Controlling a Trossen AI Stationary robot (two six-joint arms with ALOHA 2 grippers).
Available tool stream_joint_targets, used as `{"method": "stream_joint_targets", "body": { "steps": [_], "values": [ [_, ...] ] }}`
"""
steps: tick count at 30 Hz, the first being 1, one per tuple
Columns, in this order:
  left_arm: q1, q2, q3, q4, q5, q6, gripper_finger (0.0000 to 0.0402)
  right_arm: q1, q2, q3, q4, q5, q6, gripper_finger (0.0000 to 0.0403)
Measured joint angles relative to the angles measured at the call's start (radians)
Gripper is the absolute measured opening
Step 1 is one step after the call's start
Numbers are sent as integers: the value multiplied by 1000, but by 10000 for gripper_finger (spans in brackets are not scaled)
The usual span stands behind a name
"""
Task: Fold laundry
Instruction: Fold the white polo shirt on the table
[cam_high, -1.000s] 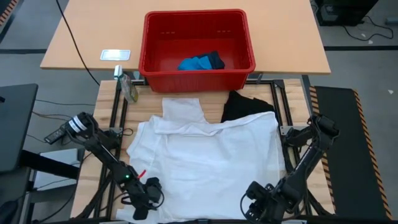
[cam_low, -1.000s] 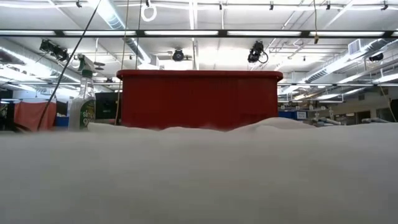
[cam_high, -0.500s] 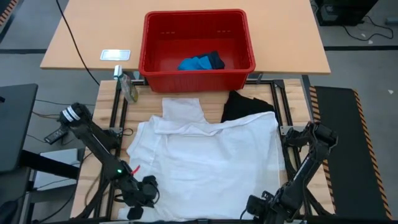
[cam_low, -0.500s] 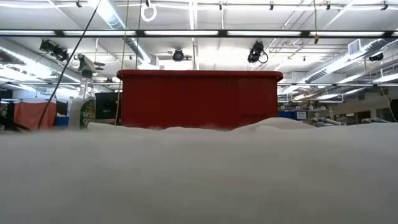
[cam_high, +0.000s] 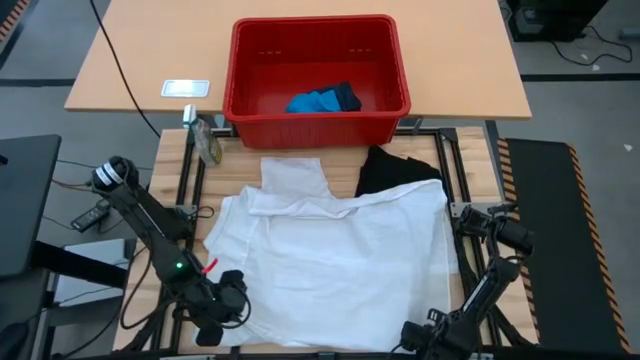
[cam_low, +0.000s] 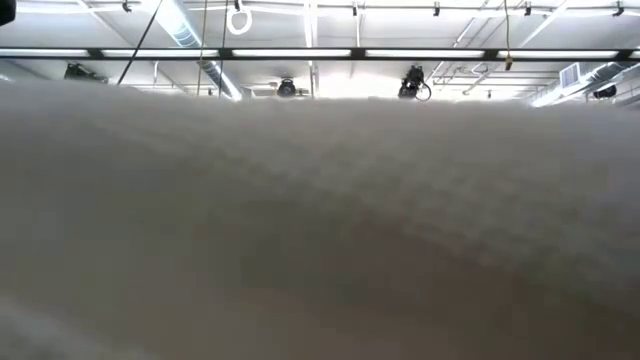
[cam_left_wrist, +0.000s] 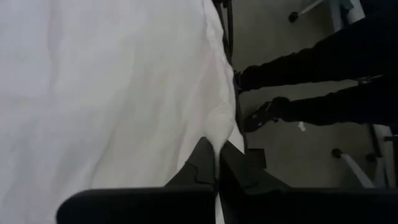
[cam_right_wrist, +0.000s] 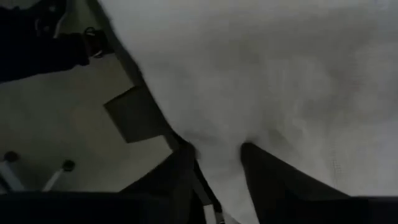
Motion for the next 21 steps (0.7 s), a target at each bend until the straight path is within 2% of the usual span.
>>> {"method": "stream_joint_targets", "body": {
  "steps": [2,4,6,11,13,17,19,21],
  "values": [
    [-1,-4,0,-11,1,-5,1,-1,5,1,-13,-8,23,100],
    [-1,-5,12,-47,2,-23,1,-2,2,-1,-19,-28,41,42],
    [2,-4,51,-144,3,-30,0,-2,-9,-2,-13,-54,43,14],
    [37,-2,199,-419,5,15,0,-9,-99,47,-48,-84,46,6],
    [55,-2,263,-505,1,57,0,-17,-148,81,-114,-70,45,5],
    [119,-3,367,-631,-18,160,0,-43,-250,138,-329,41,45,3],
    [162,-2,410,-701,-69,219,0,-66,-299,145,-452,115,43,2],
    [215,-3,436,-771,-160,288,0,-100,-325,141,-596,157,33,2]
  ]
}}
